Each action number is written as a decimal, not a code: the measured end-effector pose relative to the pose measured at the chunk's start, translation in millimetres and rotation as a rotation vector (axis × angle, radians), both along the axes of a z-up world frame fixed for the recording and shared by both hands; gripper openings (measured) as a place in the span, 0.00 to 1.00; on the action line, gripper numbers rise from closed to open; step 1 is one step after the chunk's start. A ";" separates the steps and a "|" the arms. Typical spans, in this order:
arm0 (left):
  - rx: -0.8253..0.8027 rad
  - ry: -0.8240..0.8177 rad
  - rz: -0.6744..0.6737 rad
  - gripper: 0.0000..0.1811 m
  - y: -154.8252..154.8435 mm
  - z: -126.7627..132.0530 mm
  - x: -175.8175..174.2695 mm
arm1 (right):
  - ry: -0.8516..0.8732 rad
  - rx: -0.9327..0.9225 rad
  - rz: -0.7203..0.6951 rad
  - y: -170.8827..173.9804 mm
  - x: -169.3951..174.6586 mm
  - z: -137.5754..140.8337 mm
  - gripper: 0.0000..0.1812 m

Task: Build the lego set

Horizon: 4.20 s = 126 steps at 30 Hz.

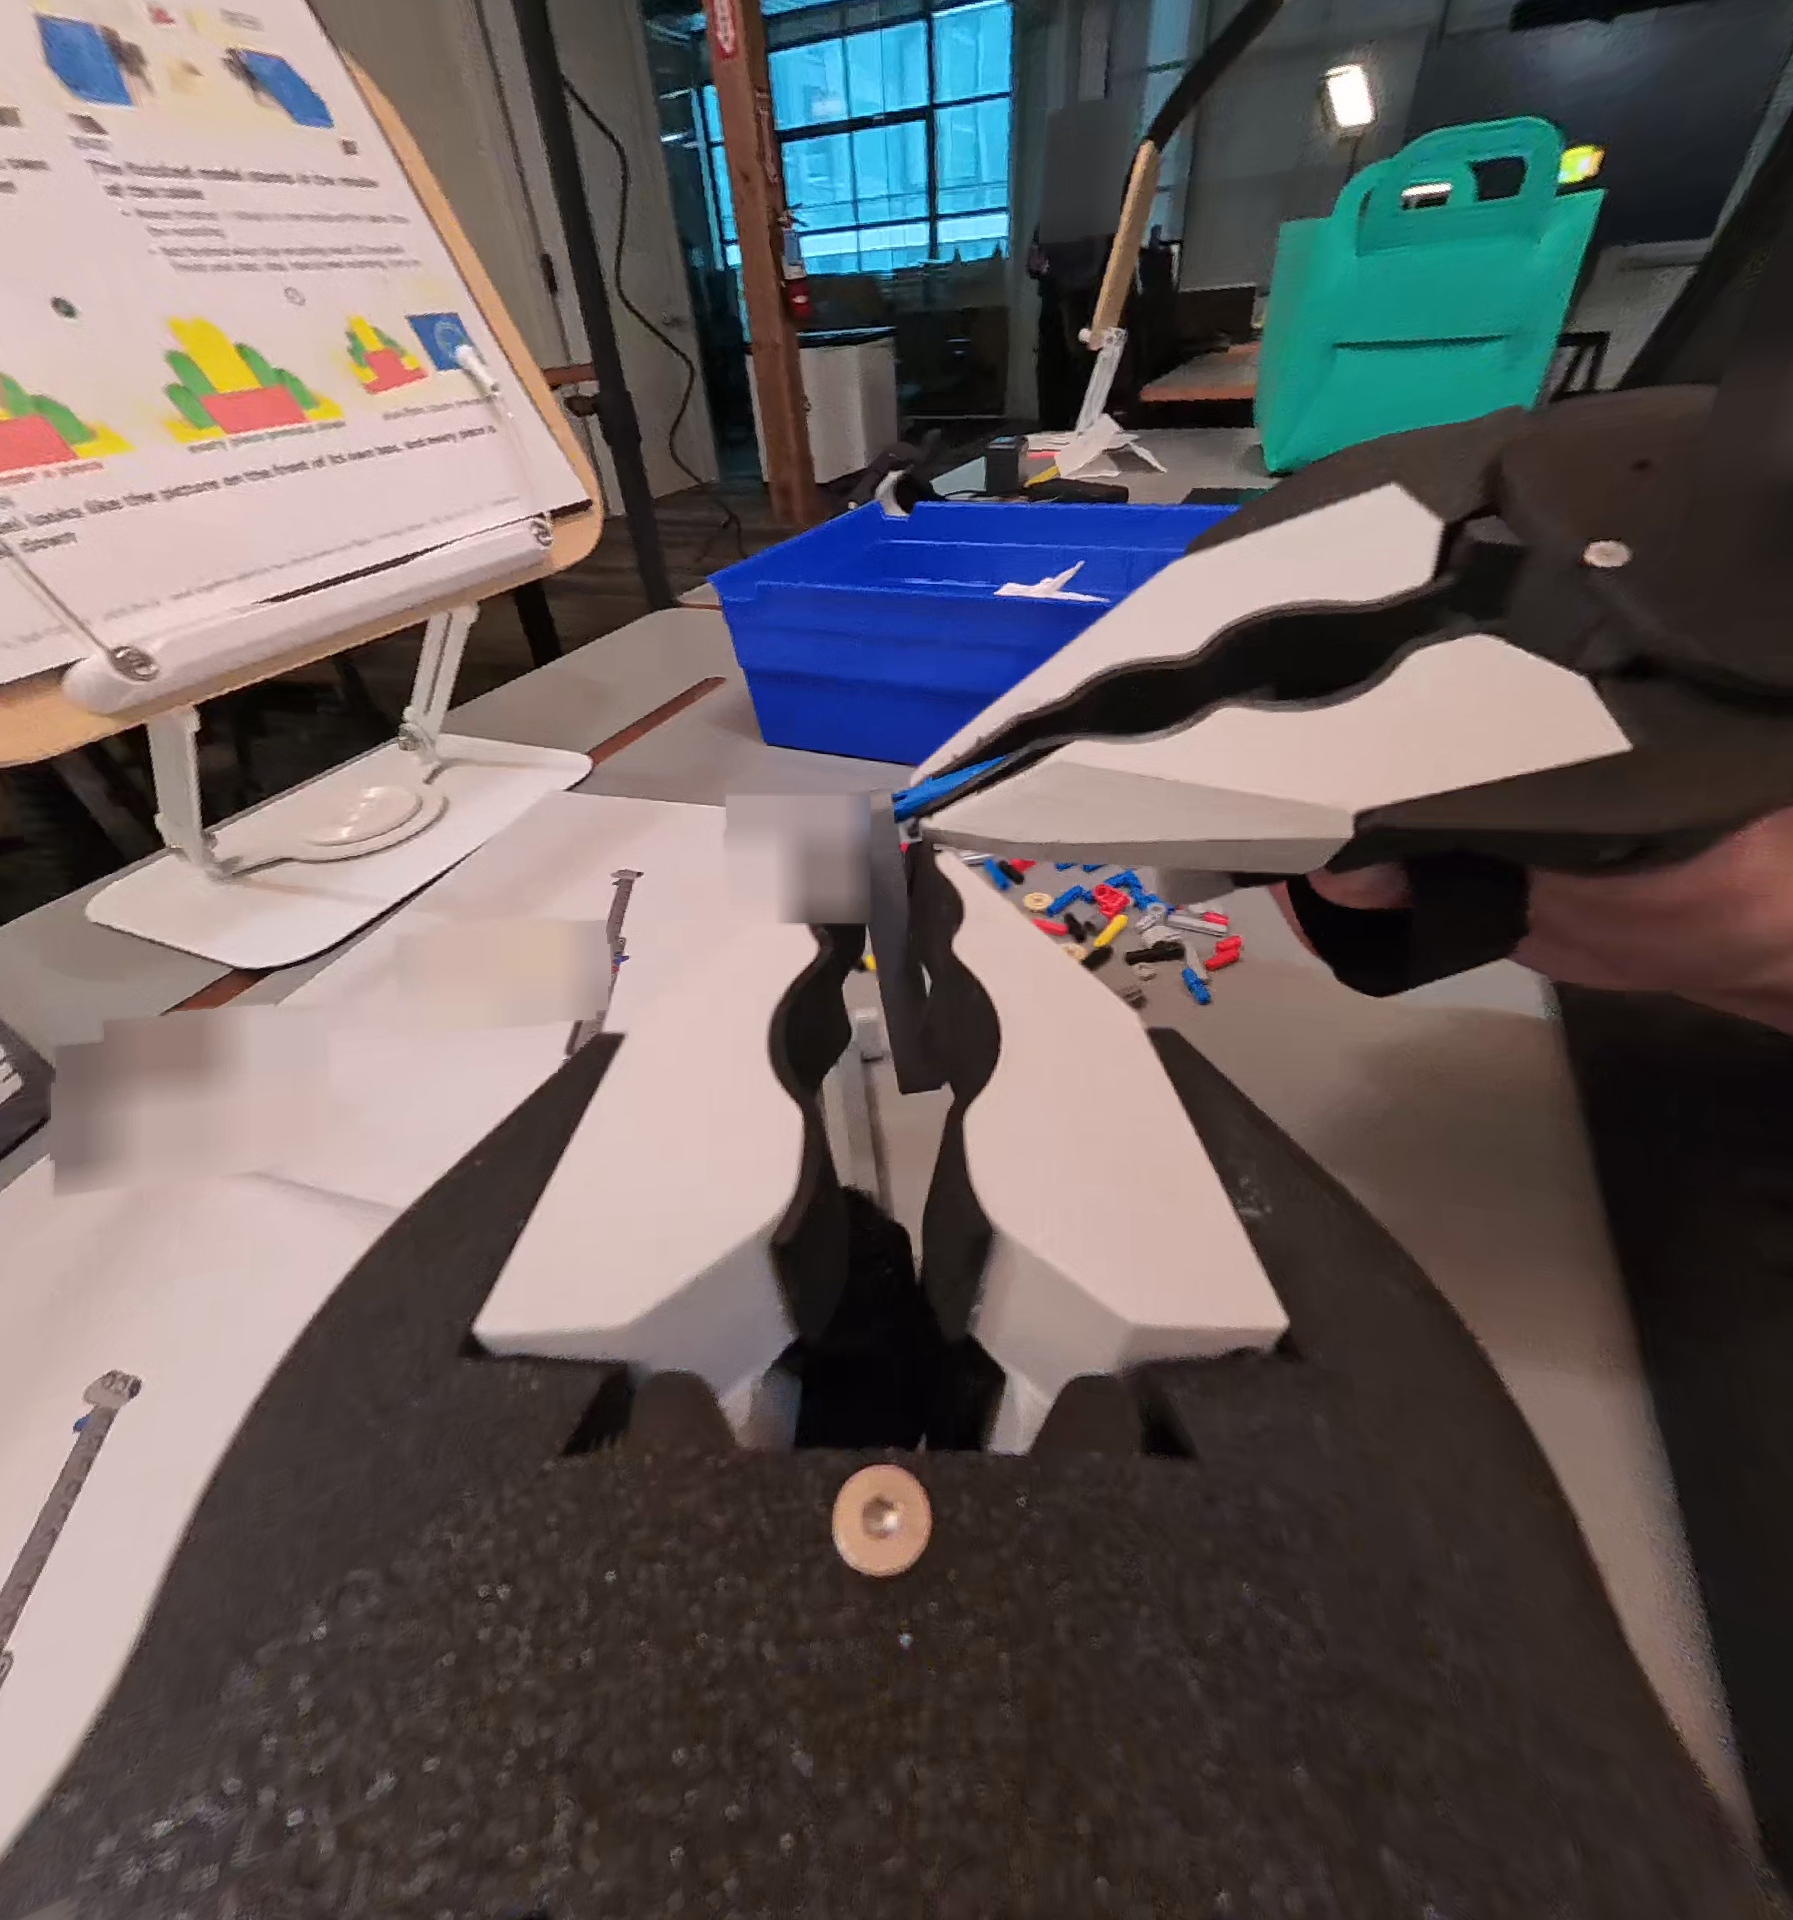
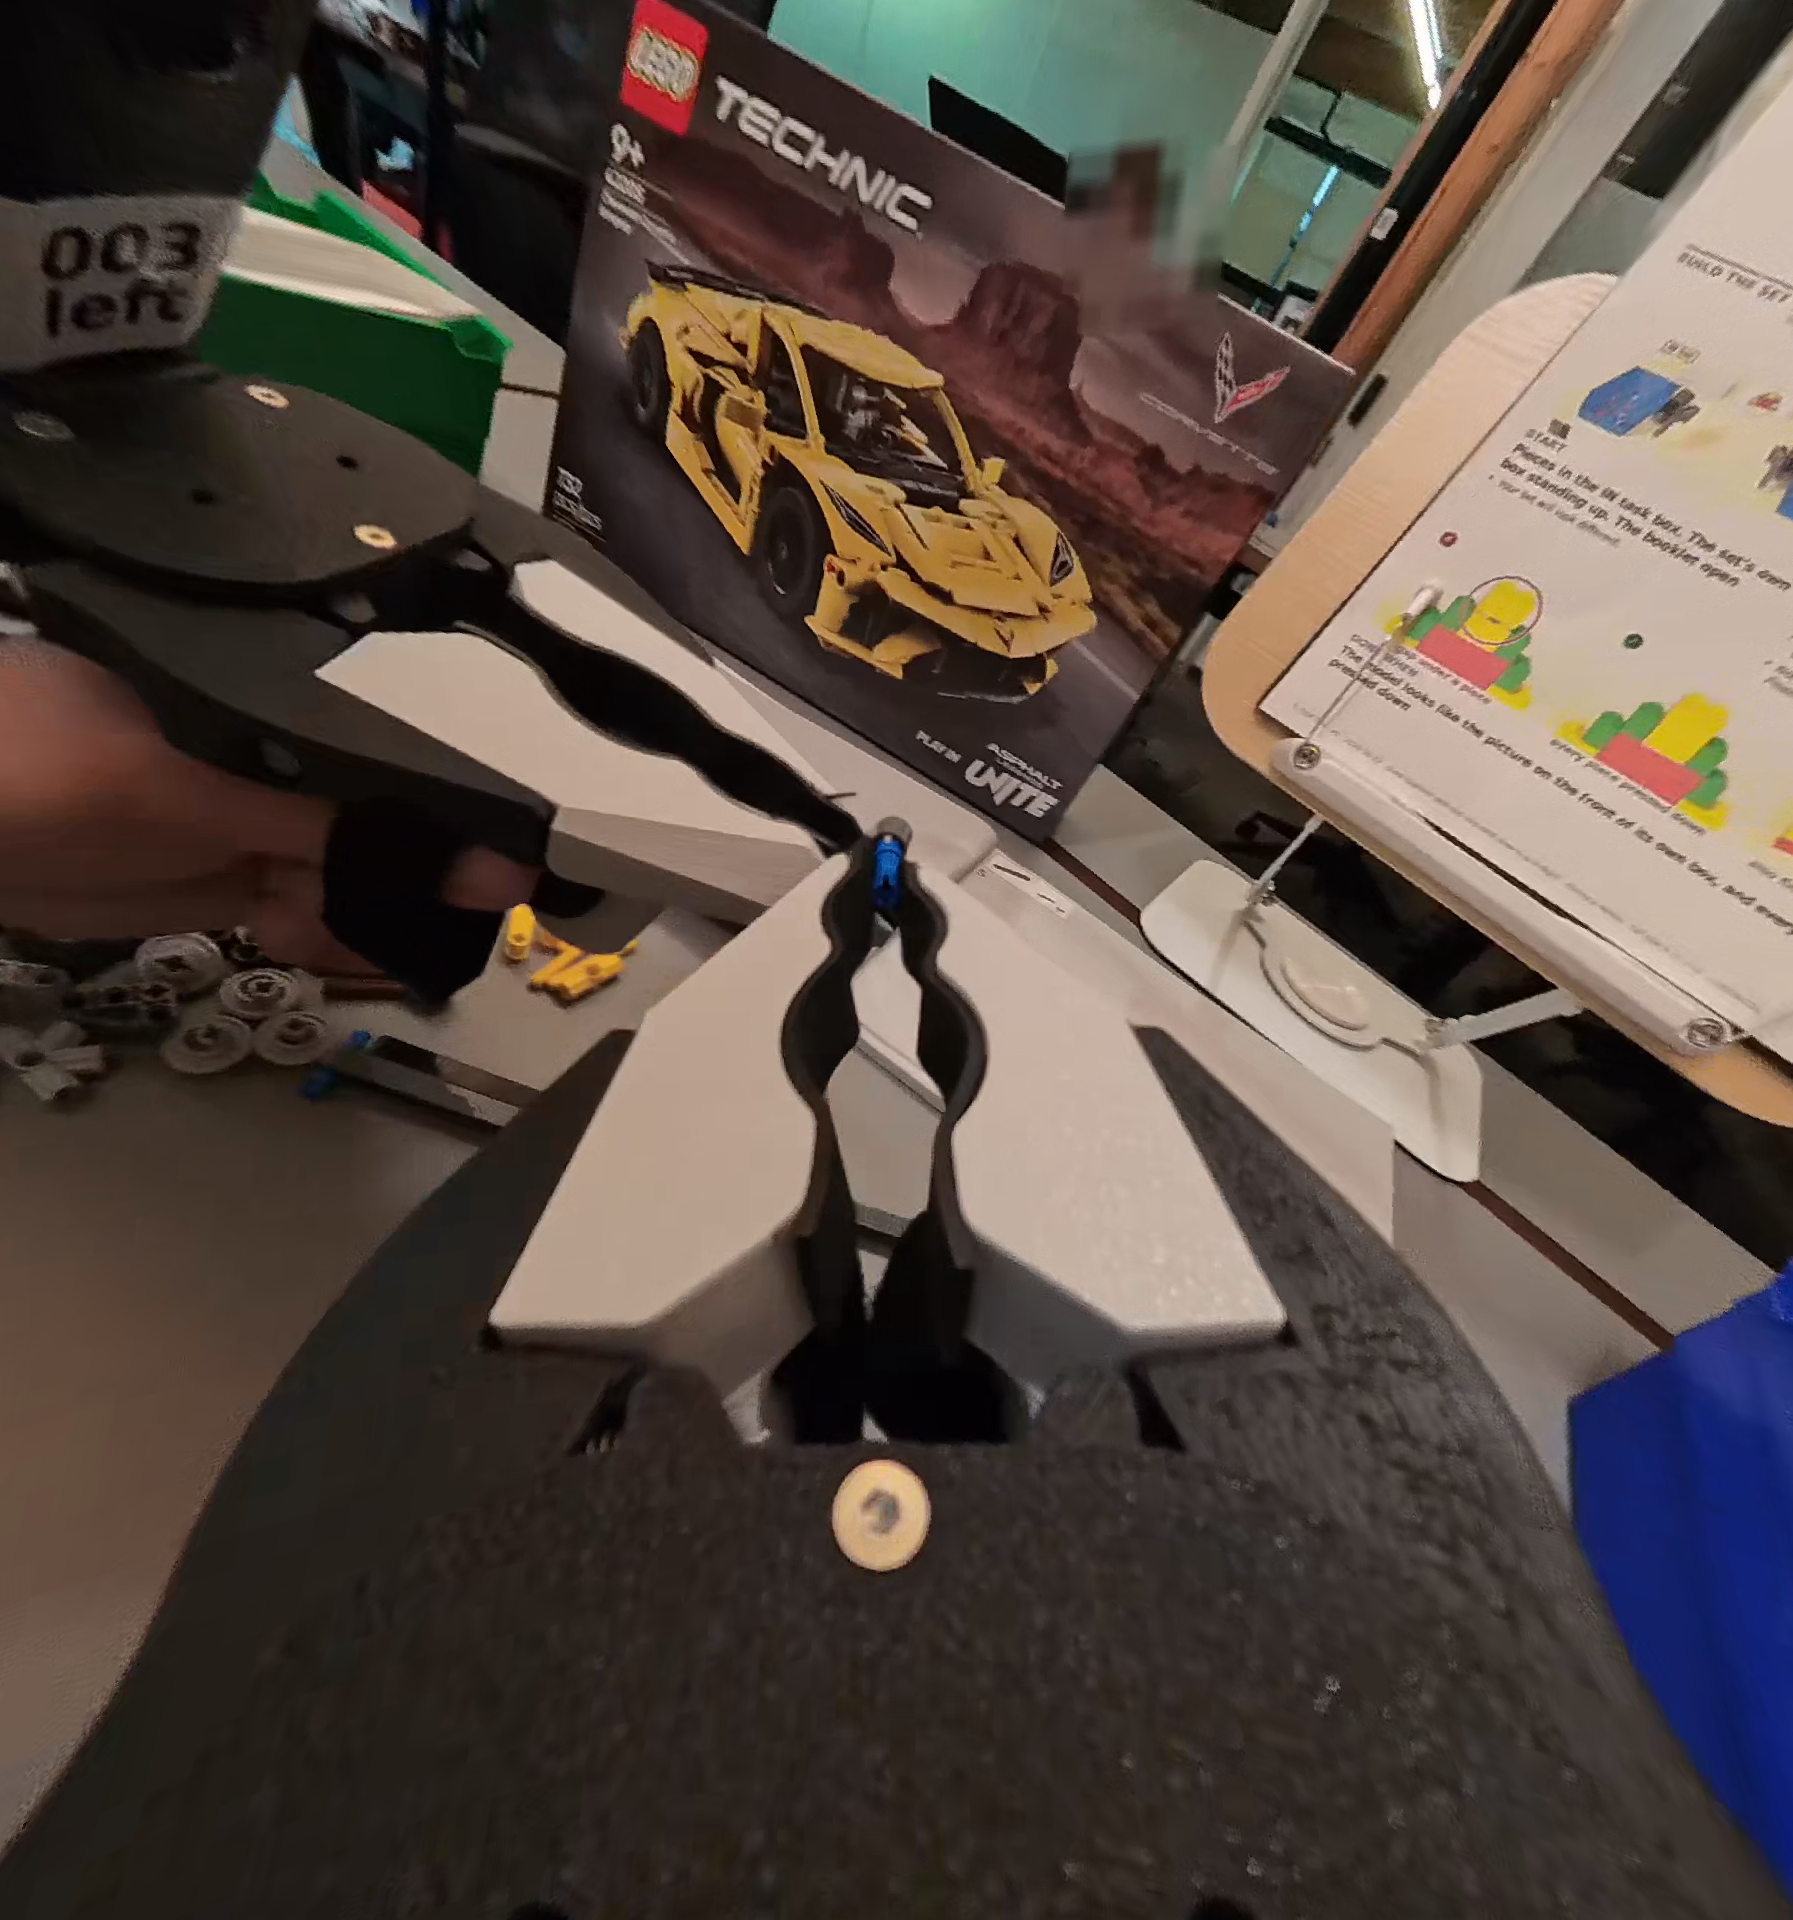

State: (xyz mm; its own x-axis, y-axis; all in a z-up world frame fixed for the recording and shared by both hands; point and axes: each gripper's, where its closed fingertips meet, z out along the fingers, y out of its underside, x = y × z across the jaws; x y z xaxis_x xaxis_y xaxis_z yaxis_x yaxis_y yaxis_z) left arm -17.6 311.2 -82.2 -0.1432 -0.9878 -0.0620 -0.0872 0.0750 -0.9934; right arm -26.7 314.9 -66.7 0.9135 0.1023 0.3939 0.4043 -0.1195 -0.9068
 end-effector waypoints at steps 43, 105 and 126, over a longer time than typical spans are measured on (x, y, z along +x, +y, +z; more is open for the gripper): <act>-0.339 -0.104 -0.440 0.03 -42.7 41.5 -29.8 | 0.777 -0.008 0.689 -31.8 -38.5 38.8 0.19; -0.558 0.161 -0.424 0.21 -1.0 6.6 -28.7 | -0.322 0.114 0.113 -8.0 -2.5 -21.2 0.04; -0.794 -0.048 -0.380 0.03 -9.9 31.3 -10.8 | -0.511 0.306 -0.048 -12.0 0.5 10.9 0.04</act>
State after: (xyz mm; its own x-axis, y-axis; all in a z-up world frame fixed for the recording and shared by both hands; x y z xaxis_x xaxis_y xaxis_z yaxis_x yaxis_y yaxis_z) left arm -28.4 301.3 -50.9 -0.4861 -0.6278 0.6079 -0.1535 -0.6235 -0.7666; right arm -26.2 302.9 -55.8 0.6011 -0.1223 0.7898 0.7992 0.0874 -0.5947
